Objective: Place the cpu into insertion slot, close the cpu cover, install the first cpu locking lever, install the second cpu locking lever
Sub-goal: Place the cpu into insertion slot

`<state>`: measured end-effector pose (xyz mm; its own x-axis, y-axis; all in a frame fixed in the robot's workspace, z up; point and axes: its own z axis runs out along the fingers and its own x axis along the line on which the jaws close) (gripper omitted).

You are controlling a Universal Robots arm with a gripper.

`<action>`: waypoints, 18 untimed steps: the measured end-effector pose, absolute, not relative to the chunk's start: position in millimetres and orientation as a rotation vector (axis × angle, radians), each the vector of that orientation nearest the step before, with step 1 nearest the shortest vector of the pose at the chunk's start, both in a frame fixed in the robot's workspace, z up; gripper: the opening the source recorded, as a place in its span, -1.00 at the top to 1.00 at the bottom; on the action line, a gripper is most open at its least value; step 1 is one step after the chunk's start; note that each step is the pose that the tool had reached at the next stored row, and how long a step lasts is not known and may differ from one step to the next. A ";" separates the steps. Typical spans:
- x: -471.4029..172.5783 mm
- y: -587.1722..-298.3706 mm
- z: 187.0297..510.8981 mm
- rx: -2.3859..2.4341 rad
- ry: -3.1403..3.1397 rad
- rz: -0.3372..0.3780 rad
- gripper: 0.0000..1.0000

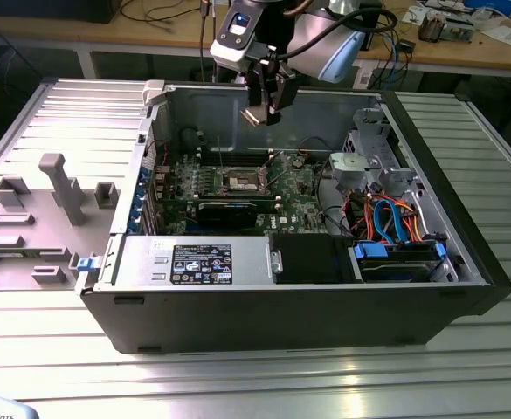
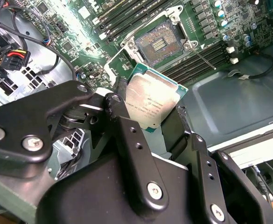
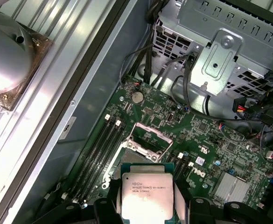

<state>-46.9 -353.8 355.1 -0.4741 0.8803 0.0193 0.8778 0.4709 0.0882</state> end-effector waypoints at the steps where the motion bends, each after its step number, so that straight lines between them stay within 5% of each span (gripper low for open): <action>1: -46.9 -353.8 355.1 1.596 2.669 0.133 -0.08; 18: -46.9 -354.1 346.6 1.650 2.655 0.118 -0.08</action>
<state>-46.9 -354.1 346.6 -0.4437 0.8957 0.0284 0.8947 0.4409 0.0714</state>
